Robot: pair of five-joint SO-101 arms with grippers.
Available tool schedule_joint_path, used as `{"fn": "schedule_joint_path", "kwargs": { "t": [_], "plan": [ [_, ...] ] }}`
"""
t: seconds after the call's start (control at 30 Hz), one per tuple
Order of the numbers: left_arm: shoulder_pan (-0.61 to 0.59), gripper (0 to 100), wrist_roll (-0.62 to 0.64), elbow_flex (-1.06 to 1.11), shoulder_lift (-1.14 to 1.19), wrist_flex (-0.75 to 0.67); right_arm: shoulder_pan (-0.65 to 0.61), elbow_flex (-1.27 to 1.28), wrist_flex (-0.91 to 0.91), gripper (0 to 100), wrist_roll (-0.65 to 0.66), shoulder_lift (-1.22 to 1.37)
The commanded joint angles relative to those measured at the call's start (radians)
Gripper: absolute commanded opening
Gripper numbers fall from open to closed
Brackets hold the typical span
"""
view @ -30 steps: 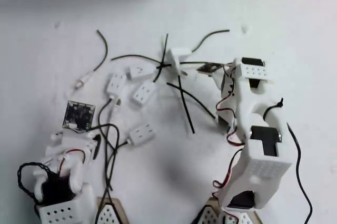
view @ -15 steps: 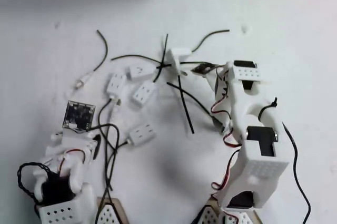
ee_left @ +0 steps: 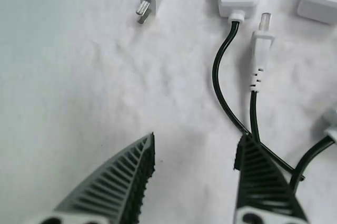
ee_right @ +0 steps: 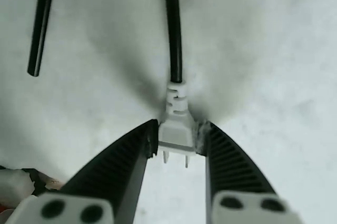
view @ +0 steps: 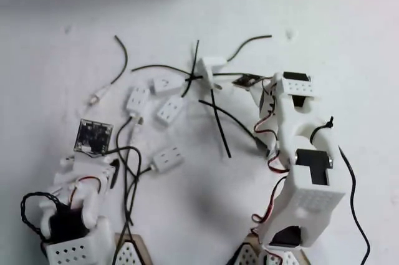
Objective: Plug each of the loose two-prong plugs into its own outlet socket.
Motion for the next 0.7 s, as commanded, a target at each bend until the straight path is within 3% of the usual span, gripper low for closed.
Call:
{"fn": "schedule_joint_path", "kwargs": {
  "t": [0.0, 0.43, 0.67],
  "plan": [
    [-0.01, 25, -0.002, -0.005, -0.008, 0.003, 0.028, -0.054, 0.019, 12.6, -0.002, -0.058],
    [-0.01, 25, -0.002, -0.005, -0.008, 0.003, 0.062, -0.061, -0.068, 12.4, 0.0, 0.045],
    [-0.01, 25, -0.002, -0.005, -0.008, 0.003, -0.002, -0.054, 0.03, 12.4, -0.006, 0.054]
  ]
}}
